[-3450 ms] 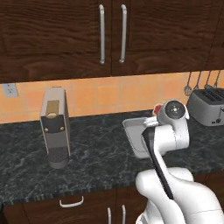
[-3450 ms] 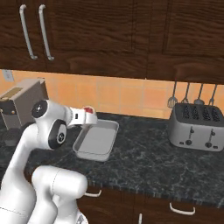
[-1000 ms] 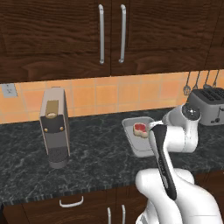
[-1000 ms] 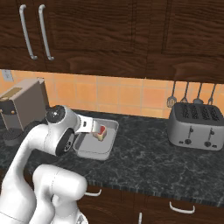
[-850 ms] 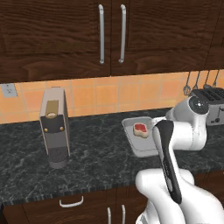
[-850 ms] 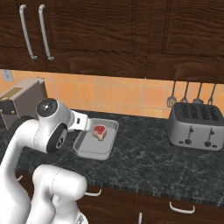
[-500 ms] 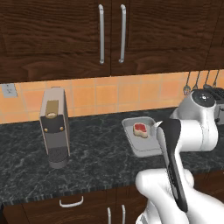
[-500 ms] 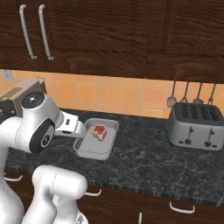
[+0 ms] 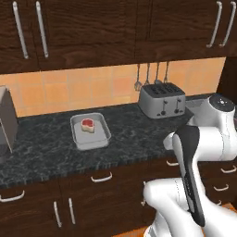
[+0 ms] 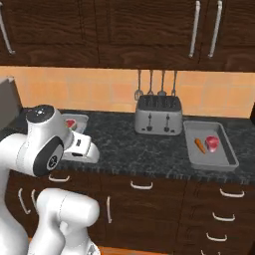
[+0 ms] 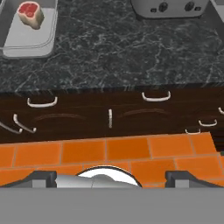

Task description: Place one carrot and one steak in each tupperware on the nearby counter, to pack two identical lunches.

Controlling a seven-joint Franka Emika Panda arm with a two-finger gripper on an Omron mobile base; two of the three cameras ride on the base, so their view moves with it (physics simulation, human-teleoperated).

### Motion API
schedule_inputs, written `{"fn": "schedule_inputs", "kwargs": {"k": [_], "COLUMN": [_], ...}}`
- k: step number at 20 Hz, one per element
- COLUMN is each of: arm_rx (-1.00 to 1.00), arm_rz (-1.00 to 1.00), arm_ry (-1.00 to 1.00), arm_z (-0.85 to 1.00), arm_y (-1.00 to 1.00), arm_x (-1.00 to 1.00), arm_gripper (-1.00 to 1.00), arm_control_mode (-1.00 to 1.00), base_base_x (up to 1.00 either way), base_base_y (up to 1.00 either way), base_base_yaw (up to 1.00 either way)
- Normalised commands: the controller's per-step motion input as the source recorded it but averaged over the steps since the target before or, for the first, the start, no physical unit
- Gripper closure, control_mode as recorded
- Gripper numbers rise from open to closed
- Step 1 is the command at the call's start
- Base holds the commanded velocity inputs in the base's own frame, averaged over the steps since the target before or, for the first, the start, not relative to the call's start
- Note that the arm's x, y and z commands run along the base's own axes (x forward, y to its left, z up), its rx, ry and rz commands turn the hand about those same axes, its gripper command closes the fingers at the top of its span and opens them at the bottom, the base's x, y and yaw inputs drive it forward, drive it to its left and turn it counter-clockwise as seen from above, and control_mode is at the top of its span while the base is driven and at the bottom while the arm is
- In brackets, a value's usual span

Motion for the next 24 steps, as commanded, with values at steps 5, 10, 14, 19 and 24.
{"fn": "schedule_inputs", "kwargs": {"k": [5,10,14,19,24], "arm_rx": [0.00,0.00,0.00,0.00,0.00], "arm_rz": [0.00,0.00,0.00,0.00,0.00], "arm_ry": [0.00,0.00,0.00,0.00,0.00], "arm_z": [0.00,0.00,0.00,0.00,0.00], "arm_y": [0.00,0.00,0.00,0.00,0.00], "arm_x": [0.00,0.00,0.00,0.00,0.00], "arm_gripper": [-1.00,-1.00,-1.00,-1.00,-1.00], "arm_control_mode": [1.00,1.00,1.00,1.00,1.00], "base_base_x": [-0.35,-0.07,0.00,0.06,0.08], "base_base_y": [-1.00,-1.00,-1.00,-1.00,-1.00], "base_base_yaw": [-0.27,-0.32,-0.30,-0.23,-0.14]}}
